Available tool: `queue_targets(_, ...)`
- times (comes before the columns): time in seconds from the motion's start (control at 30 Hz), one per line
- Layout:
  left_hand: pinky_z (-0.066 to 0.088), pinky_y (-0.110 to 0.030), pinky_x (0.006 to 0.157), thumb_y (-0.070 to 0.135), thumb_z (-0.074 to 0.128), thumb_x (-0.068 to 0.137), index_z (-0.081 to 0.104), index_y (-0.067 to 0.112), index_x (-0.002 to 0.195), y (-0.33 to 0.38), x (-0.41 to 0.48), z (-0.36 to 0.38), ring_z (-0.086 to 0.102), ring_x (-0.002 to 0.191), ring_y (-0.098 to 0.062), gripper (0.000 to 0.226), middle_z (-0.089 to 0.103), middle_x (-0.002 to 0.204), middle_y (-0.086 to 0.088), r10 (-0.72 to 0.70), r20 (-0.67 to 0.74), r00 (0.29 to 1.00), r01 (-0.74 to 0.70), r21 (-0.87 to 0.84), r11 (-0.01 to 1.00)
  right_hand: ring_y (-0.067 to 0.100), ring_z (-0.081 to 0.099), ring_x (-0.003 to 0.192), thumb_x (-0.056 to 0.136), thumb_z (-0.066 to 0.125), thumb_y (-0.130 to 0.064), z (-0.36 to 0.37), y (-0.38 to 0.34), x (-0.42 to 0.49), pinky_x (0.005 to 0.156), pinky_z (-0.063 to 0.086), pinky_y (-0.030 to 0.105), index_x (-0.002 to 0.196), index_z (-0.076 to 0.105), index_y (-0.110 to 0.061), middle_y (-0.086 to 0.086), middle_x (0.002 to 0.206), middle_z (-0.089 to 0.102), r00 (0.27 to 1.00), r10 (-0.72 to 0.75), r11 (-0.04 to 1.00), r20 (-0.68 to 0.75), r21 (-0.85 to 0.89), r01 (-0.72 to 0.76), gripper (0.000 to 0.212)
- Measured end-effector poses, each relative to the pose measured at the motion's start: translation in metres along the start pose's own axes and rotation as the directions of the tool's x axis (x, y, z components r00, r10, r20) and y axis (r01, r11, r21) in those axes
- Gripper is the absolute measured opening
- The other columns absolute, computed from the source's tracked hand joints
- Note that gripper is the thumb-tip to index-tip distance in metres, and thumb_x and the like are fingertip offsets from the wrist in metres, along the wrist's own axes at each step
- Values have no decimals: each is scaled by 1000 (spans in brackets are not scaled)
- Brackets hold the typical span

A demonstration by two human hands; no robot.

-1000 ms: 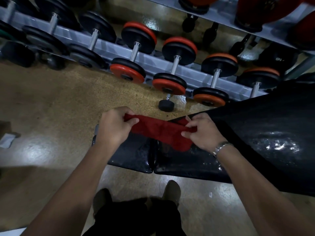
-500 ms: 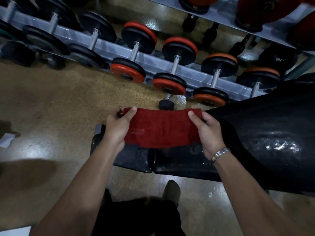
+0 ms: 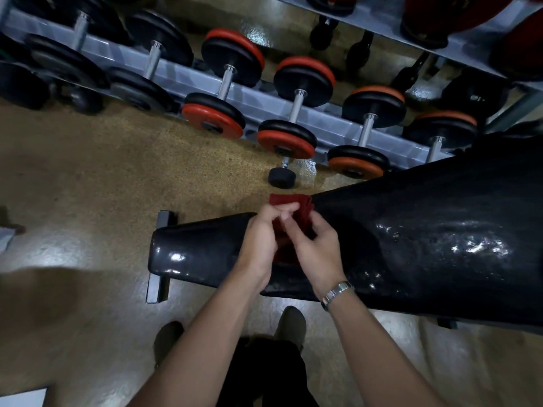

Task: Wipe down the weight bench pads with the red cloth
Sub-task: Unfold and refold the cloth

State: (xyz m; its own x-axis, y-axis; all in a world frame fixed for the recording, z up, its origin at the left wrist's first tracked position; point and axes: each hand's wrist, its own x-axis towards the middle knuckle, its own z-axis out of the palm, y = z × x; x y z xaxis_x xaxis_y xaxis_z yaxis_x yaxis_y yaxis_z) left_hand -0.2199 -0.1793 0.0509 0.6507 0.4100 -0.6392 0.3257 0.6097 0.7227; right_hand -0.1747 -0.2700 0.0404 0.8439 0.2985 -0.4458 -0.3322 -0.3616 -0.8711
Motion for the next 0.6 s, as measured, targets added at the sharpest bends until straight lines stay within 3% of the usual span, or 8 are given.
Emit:
queue_targets(0.1, 59, -44, 89, 22, 31, 105, 67, 11, 122, 0, 2, -7, 70, 109, -32, 42, 75, 117, -14, -23, 54, 998, 30, -140, 990, 17, 73, 95, 88, 74, -13, -17, 2, -2, 93, 59, 44, 104, 75, -25, -1, 97, 78, 997, 79, 992, 9, 96, -80, 20)
queue_targets(0.17, 61, -41, 76, 21, 33, 107, 64, 11, 119, -5, 4, -11, 72, 97, -34, 34, 75, 108, -17, 33, -45, 998, -37, -97, 995, 23, 73, 98, 88, 71, -8, -26, 5, -1, 94, 58, 49, 102, 76, -24, 2, 99, 78, 993, 115, 986, 16, 117, -117, 22)
queue_targets(0.2, 59, -39, 75, 21, 37, 106, 65, 14, 115, -8, 4, -10, 71, 96, -31, 30, 75, 106, -13, 66, -109, 992, -65, 8, 998, 21, 73, 99, 90, 70, -8, -28, 8, 0, 94, 58, 47, 101, 77, -26, 1, 99, 78, 994, 109, 991, -3, 83, -108, 22)
queue_targets(0.27, 56, -39, 85, 32, 50, 103, 69, 26, 111, -21, 4, -4, 68, 103, -20, 22, 74, 110, 0, 79, -147, 986, -51, 189, 981, 6, 70, 99, 91, 68, -9, -34, 13, -2, 91, 58, 31, 102, 75, -28, -6, 99, 77, 997, 50, 998, -54, -30, -52, 24)
queue_targets(0.37, 54, -40, 97, 61, 72, 81, 72, 35, 112, -31, 2, 15, 69, 108, -12, 41, 75, 112, 9, -183, 33, 983, 176, 159, 972, -3, 68, 98, 87, 66, -3, -43, 17, -15, 87, 54, 19, 110, 69, -31, -16, 101, 74, 993, -117, 967, -6, -229, 113, 36)
queue_targets(0.43, 55, -34, 88, 52, 80, 78, 76, 24, 108, -36, 4, 33, 72, 97, -17, 42, 79, 100, -1, -240, 54, 969, 236, 74, 969, -3, 67, 99, 85, 66, 0, -49, 16, -24, 87, 53, 17, 112, 67, -30, -18, 102, 73, 987, -135, 943, 89, -294, 155, 39)
queue_targets(0.5, 54, -33, 77, 35, 75, 90, 75, 14, 107, -40, 7, 51, 69, 84, -21, 27, 78, 99, -13, -224, -59, 973, 223, -25, 975, -2, 66, 103, 85, 69, 0, -62, 14, -28, 92, 53, 20, 112, 69, -26, -16, 104, 74, 981, -114, 946, 160, -285, 156, 37)
queue_targets(0.6, 60, -38, 71, 30, 63, 102, 70, 20, 106, -49, 18, 68, 73, 75, -20, 13, 79, 93, -6, -184, -151, 971, 167, -115, 979, 0, 68, 100, 88, 70, -3, -102, 6, -22, 91, 56, 26, 104, 73, -25, -14, 101, 75, 981, -129, 922, 145, -346, 173, 28)
